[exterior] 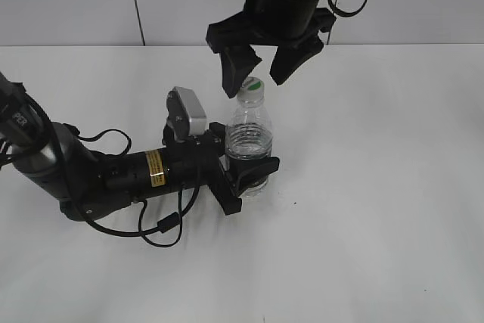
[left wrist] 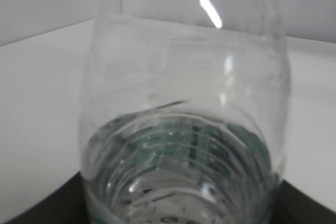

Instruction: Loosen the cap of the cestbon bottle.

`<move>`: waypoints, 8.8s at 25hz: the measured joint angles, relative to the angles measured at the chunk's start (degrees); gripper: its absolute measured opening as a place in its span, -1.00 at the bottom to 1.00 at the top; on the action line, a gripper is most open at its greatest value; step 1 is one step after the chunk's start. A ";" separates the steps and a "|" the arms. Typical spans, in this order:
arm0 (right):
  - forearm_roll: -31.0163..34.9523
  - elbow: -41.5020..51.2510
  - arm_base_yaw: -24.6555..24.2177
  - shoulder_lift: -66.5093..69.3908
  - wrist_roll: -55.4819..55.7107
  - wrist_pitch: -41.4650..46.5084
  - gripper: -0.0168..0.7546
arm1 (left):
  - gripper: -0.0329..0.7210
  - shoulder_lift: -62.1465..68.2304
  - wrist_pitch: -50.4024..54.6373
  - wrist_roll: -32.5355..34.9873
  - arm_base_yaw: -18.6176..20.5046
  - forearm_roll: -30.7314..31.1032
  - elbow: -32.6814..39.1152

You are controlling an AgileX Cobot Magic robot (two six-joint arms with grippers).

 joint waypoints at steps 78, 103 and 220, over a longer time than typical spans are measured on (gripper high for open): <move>0.70 1.02 0.11 -0.97 -76.05 0.00 -0.19 | 0.16 0.00 0.15 0.53 0.00 -0.01 -0.08; -3.77 0.78 -2.19 -8.68 -19.70 0.00 -0.19 | 0.16 0.00 0.15 1.20 0.00 0.05 -0.08; -2.02 29.01 -18.05 0.31 -11.08 -17.29 0.57 | 0.64 -30.45 11.96 -29.23 0.00 -0.84 -0.03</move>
